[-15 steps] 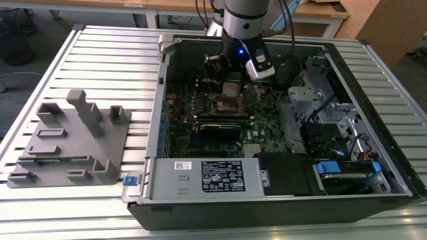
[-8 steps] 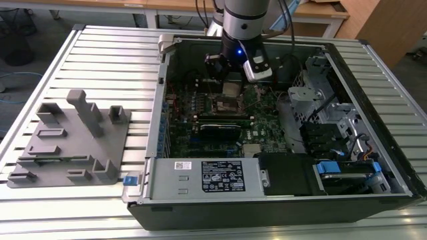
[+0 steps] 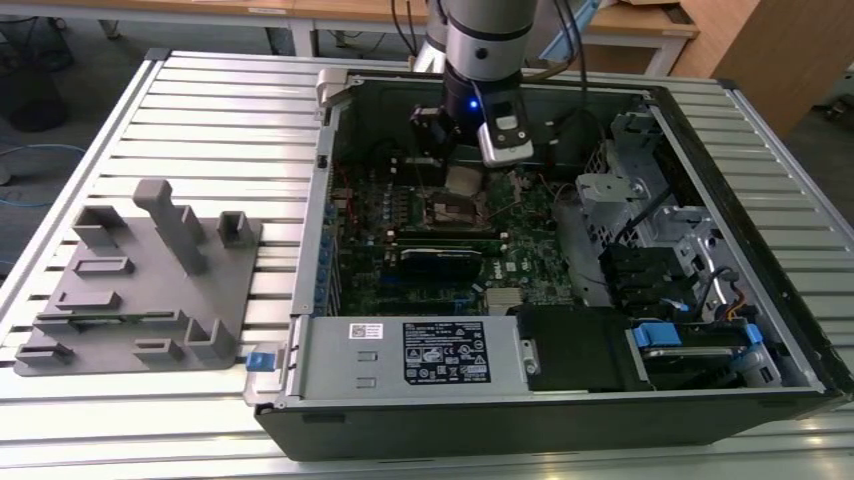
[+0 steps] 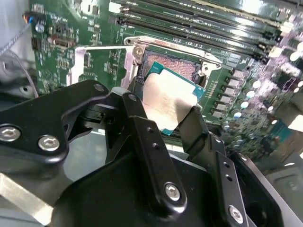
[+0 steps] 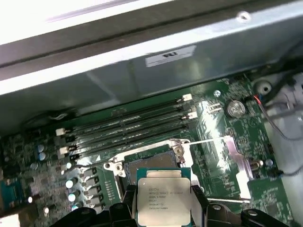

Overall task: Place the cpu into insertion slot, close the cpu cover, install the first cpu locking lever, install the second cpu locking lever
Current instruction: 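Place the cpu into insertion slot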

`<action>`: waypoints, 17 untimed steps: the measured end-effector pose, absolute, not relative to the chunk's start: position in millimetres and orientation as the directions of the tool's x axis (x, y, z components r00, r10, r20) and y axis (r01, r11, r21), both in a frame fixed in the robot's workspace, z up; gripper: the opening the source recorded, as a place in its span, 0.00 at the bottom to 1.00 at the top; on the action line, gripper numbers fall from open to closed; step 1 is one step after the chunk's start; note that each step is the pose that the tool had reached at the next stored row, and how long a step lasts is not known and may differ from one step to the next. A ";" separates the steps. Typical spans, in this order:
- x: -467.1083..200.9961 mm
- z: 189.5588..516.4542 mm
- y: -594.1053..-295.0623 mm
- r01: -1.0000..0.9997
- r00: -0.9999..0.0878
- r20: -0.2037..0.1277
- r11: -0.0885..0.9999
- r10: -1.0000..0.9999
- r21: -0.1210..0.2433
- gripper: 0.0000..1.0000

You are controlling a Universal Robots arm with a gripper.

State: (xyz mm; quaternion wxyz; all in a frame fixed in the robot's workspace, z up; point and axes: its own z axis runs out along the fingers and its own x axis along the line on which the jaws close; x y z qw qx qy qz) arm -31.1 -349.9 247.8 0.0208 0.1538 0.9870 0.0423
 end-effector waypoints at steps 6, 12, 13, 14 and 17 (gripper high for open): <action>-31.1 246.4 -349.9 0.402 -0.913 -0.028 0.911 0.406 0.090 0.54; -31.1 245.1 -349.9 0.500 -0.864 -0.028 0.862 0.504 0.090 0.54; -31.1 244.9 -349.9 0.515 -0.854 -0.028 0.853 0.519 0.090 0.54; -31.1 244.7 -349.9 0.531 -0.844 -0.028 0.843 0.535 0.090 0.54; -31.2 244.1 -349.9 0.576 -0.814 -0.028 0.813 0.580 0.090 0.54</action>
